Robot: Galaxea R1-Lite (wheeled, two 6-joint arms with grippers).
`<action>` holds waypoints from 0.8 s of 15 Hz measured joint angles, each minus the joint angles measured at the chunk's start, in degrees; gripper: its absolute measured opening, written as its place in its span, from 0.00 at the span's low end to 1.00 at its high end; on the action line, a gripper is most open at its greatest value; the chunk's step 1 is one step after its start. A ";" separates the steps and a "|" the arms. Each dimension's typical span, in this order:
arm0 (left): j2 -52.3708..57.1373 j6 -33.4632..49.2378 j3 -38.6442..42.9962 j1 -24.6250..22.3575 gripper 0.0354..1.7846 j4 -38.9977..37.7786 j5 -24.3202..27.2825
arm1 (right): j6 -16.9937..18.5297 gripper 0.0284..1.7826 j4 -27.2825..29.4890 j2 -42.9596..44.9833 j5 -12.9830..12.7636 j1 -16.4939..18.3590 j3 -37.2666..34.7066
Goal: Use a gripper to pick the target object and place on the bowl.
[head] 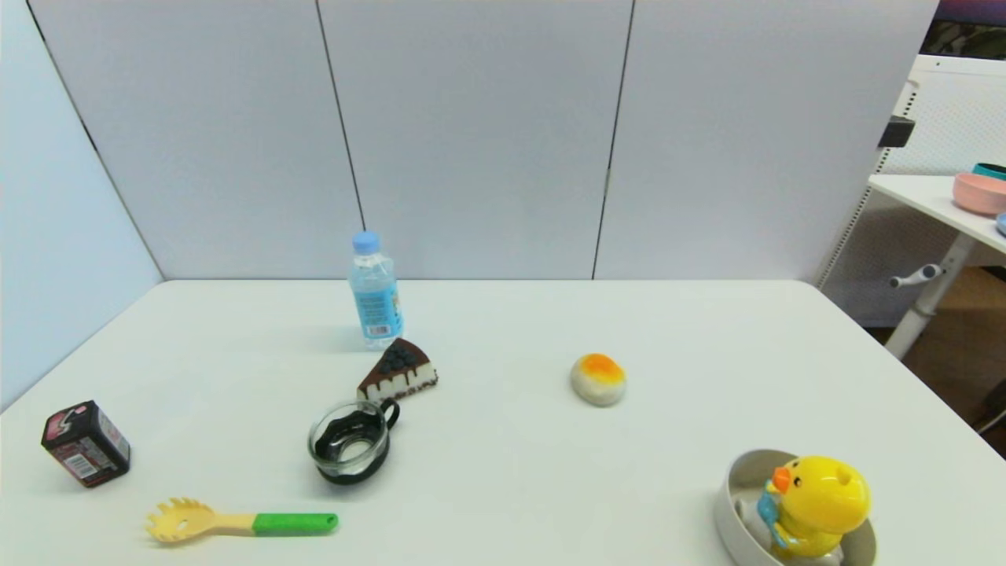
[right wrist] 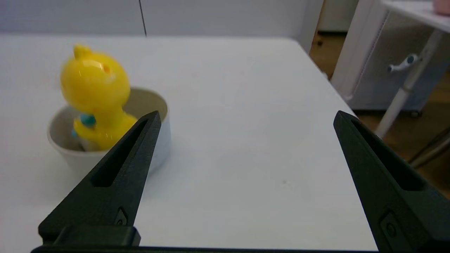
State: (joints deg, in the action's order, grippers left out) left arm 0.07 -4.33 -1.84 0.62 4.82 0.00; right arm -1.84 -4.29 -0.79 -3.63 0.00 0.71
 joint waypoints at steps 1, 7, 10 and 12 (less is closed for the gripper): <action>0.00 -0.02 0.00 0.00 0.96 -0.02 0.00 | 2.05 0.95 -0.77 0.35 0.06 0.00 -0.38; 0.00 -0.05 0.00 0.00 0.96 0.00 0.00 | 4.67 0.95 -0.37 0.89 0.24 0.00 -0.66; 0.00 0.01 0.00 0.00 0.96 0.02 -0.02 | 4.18 0.95 0.02 0.89 0.33 0.00 -0.68; 0.00 -0.05 0.00 0.00 0.96 0.00 -0.02 | 3.21 0.95 0.02 0.89 0.66 0.00 -0.68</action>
State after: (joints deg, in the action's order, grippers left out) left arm 0.07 -4.38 -1.84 0.62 4.82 -0.02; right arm 1.37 -4.27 0.10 -2.97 0.00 0.02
